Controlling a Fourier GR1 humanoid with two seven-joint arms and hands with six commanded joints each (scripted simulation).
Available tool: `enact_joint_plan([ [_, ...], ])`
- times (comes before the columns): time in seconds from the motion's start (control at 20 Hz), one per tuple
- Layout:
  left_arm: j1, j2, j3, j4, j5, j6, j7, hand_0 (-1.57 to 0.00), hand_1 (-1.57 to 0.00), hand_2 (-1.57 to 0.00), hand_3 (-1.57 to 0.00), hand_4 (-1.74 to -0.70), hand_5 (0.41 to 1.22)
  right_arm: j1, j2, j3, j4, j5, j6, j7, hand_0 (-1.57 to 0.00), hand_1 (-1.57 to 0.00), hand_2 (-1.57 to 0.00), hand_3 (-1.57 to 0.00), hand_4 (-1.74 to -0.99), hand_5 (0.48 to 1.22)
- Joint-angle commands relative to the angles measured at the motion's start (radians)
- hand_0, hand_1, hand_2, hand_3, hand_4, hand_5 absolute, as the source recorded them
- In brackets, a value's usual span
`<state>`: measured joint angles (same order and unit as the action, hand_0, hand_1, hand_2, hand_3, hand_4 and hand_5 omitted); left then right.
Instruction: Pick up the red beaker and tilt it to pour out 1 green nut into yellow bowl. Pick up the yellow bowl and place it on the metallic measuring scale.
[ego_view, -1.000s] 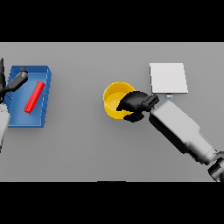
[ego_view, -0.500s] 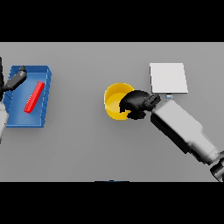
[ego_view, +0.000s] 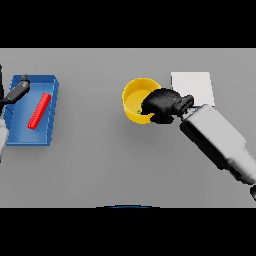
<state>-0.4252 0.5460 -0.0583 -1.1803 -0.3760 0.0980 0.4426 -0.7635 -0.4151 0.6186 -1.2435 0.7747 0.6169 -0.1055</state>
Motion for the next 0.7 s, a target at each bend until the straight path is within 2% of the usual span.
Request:
enact_joint_plan([
  [0.0,-0.004,0.003,0.001,-0.004,0.002,-0.004,0.000,0.00,0.00,0.00,0.00,-0.74,0.697,0.004,-0.014,-0.010,-0.010,-0.002,-0.003,0.004,-1.57,-1.57,-1.44,-1.26,-1.739,1.220],
  [0.05,-0.004,-0.001,0.000,-0.002,0.002,-0.004,0.003,0.00,0.00,0.00,0.00,-0.74,0.697,0.007,-0.026,-0.021,-0.017,-0.007,-0.005,0.005,-1.57,-1.57,-1.44,-1.27,-1.740,1.220],
  [0.15,-0.010,-0.005,0.005,0.001,0.008,0.000,-0.001,0.00,0.00,0.00,0.00,-0.75,0.697,-0.003,-0.041,-0.045,-0.013,-0.020,-0.010,-0.005,-1.57,-1.57,-1.44,-1.38,-1.740,1.220],
  [0.2,-0.012,0.000,0.004,0.001,0.004,-0.004,0.012,0.00,0.00,0.00,0.00,-0.74,0.700,0.008,-0.047,-0.056,-0.027,-0.024,-0.007,0.019,-1.57,-1.57,-1.47,-1.35,-1.740,1.220],
  [0.3,0.000,0.002,0.001,-0.008,0.002,-0.005,0.007,0.00,0.00,0.00,0.00,-0.74,0.704,0.008,-0.081,-0.082,-0.021,-0.028,-0.014,0.013,-1.57,-1.57,-1.48,-1.28,-1.741,1.220],
  [0.4,0.003,0.003,0.003,-0.023,0.008,-0.012,0.019,0.00,0.00,0.00,0.00,-0.74,0.710,-0.001,-0.094,-0.106,0.007,-0.023,-0.042,0.021,-1.57,-1.57,-1.50,-1.24,-1.741,1.221],
  [0.45,-0.004,0.000,0.003,-0.015,0.006,-0.010,0.026,0.00,0.00,0.00,0.00,-0.74,0.710,-0.011,-0.119,-0.126,0.032,-0.021,-0.064,-0.001,-1.57,-1.57,-1.52,-1.23,-1.741,1.221],
  [0.5,-0.001,-0.001,0.004,-0.012,0.004,-0.004,0.029,0.00,0.00,0.00,0.00,-0.74,0.708,-0.015,-0.128,-0.139,0.054,-0.017,-0.083,0.007,-1.57,-1.57,-1.53,-1.22,-1.741,1.221],
  [0.55,0.003,-0.002,0.005,-0.014,0.007,-0.005,0.015,0.00,0.00,0.00,0.00,-0.74,0.708,-0.020,-0.137,-0.145,0.086,-0.009,-0.106,-0.012,-1.57,-1.57,-1.54,-1.21,-1.741,1.221],
  [0.6,0.003,-0.001,0.005,-0.017,0.011,-0.012,0.021,0.00,0.00,0.00,0.00,-0.74,0.706,-0.032,-0.137,-0.156,0.112,-0.008,-0.117,-0.004,-1.57,-1.57,-1.54,-1.20,-1.741,1.221],
  [0.65,0.003,-0.001,0.006,-0.024,0.012,-0.013,0.028,0.00,0.00,0.00,0.00,-0.74,0.703,-0.045,-0.140,-0.168,0.149,-0.010,-0.131,-0.025,-1.57,-1.57,-1.53,-1.19,-1.741,1.221],
])
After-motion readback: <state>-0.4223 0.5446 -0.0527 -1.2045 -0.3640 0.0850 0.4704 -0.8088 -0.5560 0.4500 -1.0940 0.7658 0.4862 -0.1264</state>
